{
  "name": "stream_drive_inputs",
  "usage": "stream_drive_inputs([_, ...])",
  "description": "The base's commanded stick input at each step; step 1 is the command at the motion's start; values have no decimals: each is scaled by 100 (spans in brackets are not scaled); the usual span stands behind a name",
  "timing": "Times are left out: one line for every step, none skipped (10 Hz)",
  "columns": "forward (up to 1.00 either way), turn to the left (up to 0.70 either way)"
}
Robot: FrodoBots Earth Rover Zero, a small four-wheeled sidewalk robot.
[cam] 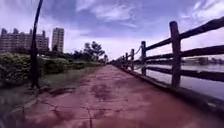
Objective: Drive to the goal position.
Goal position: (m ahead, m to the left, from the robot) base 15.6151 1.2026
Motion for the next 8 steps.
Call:
stream_drive_inputs([100,0])
stream_drive_inputs([100,0])
stream_drive_inputs([100,0])
stream_drive_inputs([100,26])
stream_drive_inputs([100,15])
stream_drive_inputs([100,2])
stream_drive_inputs([100,0])
stream_drive_inputs([100,0])
